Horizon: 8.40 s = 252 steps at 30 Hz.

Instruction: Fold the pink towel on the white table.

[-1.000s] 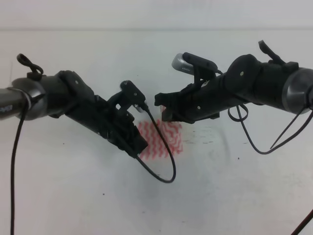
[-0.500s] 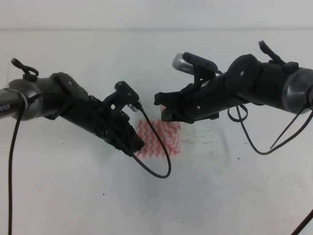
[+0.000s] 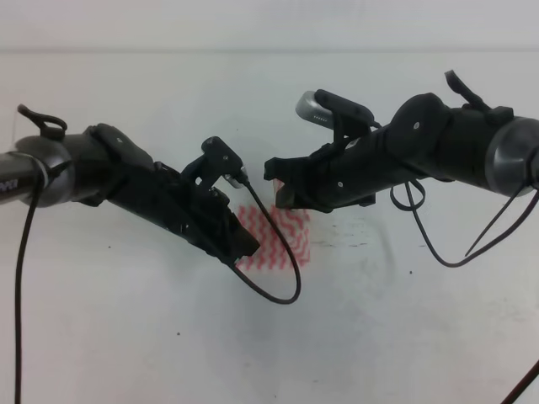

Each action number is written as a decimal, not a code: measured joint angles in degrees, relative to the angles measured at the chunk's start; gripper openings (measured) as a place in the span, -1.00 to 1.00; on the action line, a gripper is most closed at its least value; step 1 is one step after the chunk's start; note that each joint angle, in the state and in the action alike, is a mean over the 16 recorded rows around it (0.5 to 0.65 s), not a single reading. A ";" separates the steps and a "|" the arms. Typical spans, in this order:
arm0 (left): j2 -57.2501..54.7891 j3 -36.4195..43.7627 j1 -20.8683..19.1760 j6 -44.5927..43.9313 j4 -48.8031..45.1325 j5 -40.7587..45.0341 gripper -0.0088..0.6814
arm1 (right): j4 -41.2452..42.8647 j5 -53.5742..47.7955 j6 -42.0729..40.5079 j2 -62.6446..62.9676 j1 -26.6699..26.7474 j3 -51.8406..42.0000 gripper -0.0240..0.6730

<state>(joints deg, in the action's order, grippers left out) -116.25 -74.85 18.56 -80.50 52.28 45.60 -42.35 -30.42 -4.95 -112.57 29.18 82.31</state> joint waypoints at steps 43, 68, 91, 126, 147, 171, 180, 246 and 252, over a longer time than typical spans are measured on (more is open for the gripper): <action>-3.15 -0.09 -0.01 -0.50 1.54 0.68 -0.99 | 0.15 1.47 -0.05 -0.03 1.66 -0.01 -0.97; -3.14 -0.06 -0.03 -0.19 2.03 0.95 -0.99 | -0.80 2.29 -1.03 -1.95 1.77 0.04 -0.98; -3.04 -0.20 -0.05 -0.22 2.80 1.33 -0.99 | -0.65 3.38 -1.55 -2.26 2.58 0.04 -0.98; -1.05 -0.05 -0.16 0.53 -0.06 1.67 -0.99 | 0.18 3.42 -1.43 -2.44 2.61 0.03 -0.98; -0.99 -0.06 -0.17 0.56 0.01 1.62 -0.99 | 0.38 3.41 -1.46 -2.59 2.63 0.03 -0.97; -0.92 -0.06 -1.80 0.46 -1.89 1.57 -0.99 | 0.41 3.36 -1.45 -2.48 2.61 0.03 -0.97; -0.94 -0.06 -1.83 0.19 -1.56 1.63 -0.99 | 0.36 2.58 -1.53 -2.55 2.62 0.03 -0.86; -0.27 -0.12 -1.79 -4.71 4.49 -0.09 -0.99 | 2.43 -5.10 -3.99 -4.44 4.18 0.04 -0.94; 1.60 -0.15 -1.82 -4.56 4.48 -1.92 -0.99 | 2.40 -5.68 -4.02 -4.40 4.22 0.04 -0.94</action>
<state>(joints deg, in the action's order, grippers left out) -114.65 -75.00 16.74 -85.06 56.76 43.68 -39.94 -36.10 -8.98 -116.97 33.41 82.35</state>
